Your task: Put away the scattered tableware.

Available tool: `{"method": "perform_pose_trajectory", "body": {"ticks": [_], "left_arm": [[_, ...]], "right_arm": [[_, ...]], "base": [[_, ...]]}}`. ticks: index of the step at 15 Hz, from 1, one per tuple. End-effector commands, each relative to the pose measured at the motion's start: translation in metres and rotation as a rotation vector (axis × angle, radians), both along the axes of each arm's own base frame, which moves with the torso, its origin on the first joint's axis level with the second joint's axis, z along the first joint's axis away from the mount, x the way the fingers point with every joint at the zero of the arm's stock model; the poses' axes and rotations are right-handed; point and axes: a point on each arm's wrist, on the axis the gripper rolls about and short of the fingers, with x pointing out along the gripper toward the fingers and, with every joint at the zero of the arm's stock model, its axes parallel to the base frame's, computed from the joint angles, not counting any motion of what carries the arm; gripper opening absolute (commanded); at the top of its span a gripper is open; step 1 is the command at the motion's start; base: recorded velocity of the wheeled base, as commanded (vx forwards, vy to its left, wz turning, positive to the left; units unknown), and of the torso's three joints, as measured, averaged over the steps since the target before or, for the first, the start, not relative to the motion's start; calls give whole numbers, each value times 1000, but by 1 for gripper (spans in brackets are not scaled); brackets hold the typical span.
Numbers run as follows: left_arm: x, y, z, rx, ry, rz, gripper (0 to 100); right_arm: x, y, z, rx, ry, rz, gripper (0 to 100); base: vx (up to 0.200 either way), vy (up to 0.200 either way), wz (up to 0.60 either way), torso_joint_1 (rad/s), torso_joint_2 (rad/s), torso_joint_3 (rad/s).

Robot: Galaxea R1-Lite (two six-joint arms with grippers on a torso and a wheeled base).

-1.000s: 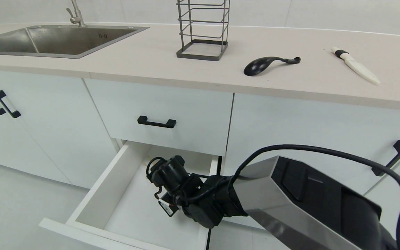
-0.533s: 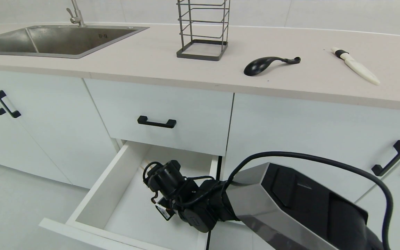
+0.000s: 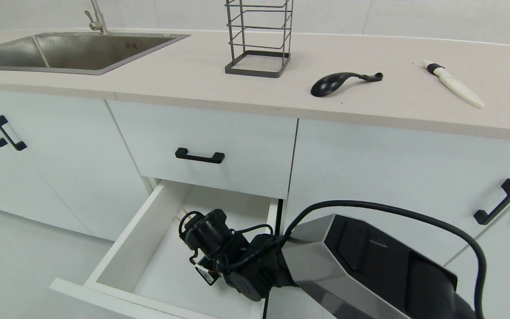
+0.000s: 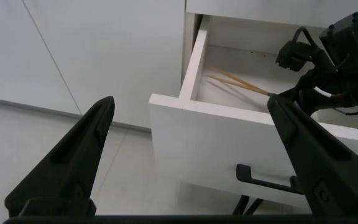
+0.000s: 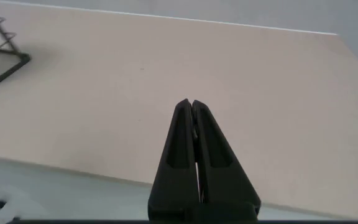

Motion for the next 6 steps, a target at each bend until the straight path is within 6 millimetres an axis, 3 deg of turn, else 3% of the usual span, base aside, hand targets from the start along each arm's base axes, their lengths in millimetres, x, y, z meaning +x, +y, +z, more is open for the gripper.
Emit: {"method": "perform_pose_trajectory", "body": {"ticks": [1,6], "left_arm": [[0,0,0,0,3,0,100],[0,0,0,0,3,0,100]], "right_arm": [[-1,1,-3,-5,2,2,100],[-7,4,6,3,-6,26,100]], "base": [[0,0,0,0,0,0],[0,0,0,0,0,0]]}}
